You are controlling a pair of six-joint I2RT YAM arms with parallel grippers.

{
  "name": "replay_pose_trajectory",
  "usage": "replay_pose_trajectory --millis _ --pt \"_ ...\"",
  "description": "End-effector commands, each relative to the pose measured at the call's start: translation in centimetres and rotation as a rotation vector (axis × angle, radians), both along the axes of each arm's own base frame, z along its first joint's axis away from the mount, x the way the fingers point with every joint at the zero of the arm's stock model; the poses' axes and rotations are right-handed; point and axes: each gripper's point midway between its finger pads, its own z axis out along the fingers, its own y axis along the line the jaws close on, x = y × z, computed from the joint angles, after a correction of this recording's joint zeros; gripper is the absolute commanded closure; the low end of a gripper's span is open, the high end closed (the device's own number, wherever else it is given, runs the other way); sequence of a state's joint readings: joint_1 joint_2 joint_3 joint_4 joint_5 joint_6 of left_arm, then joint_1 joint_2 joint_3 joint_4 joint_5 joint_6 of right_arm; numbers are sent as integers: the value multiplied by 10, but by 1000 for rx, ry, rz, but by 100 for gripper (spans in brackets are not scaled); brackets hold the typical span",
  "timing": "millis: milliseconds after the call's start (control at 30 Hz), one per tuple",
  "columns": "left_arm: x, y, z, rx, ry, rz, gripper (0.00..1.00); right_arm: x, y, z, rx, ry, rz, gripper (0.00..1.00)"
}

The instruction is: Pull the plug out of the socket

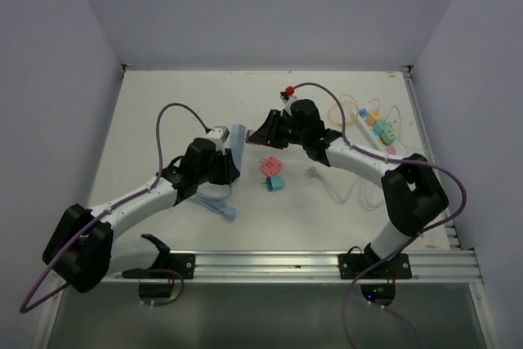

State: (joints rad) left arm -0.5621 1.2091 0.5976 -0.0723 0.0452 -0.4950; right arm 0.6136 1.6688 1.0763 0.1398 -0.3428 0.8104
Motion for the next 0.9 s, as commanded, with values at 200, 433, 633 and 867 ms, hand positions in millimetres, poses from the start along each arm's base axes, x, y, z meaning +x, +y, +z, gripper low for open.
replay_pose_trajectory --millis 200,433,633,867 --pt "41 114 -20 217 60 586 100 -52 -27 24 15 12 68 100" --pt "67 123 -3 201 10 603 100 -59 -47 10 -46 -10 45 100" --pt "95 143 -16 121 83 630 88 -58 -57 -8 -93 -6 22 100" --pt "109 131 -34 -54 153 583 78 -58 -62 -25 -133 9 14 100"
